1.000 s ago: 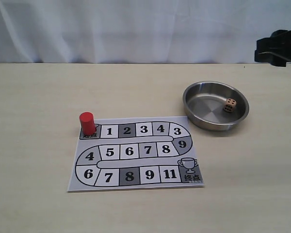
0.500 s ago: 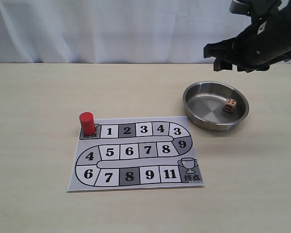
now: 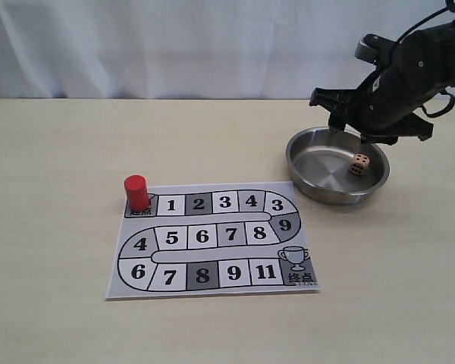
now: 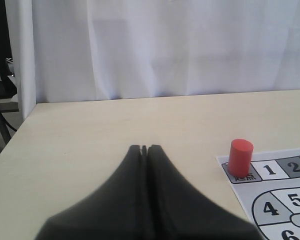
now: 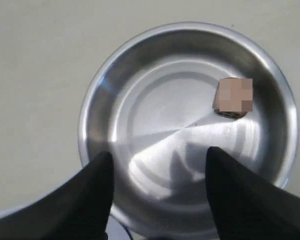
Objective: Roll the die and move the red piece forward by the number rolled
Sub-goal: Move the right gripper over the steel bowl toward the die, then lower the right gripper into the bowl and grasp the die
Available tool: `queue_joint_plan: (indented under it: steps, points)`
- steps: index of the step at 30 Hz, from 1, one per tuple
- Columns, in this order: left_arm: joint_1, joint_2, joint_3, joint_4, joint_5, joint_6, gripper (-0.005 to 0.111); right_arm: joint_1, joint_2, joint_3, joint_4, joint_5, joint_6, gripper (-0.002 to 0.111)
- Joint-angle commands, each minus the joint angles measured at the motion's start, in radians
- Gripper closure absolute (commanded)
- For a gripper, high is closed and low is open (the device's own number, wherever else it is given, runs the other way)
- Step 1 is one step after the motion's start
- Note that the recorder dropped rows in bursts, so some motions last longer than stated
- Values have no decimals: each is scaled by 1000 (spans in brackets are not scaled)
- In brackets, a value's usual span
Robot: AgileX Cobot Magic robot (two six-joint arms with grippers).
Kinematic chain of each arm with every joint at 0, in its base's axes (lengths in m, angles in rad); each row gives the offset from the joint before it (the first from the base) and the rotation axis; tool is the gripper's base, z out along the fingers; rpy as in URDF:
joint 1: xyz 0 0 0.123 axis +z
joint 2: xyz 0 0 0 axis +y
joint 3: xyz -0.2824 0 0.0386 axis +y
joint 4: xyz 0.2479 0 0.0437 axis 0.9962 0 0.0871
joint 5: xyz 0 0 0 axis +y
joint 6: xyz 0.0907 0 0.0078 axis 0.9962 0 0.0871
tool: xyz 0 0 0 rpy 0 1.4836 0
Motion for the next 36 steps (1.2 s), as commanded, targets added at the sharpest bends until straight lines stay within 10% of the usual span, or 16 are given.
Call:
queue_joint_plan:
  steps: [1, 36]
  points:
    - [0, -3, 2, -1, -9, 4, 107, -48, 34, -8, -22, -31, 60, 55]
    - [0, -3, 2, -1, -9, 4, 107, -89, 228, -8, -112, -208, 104, 55]
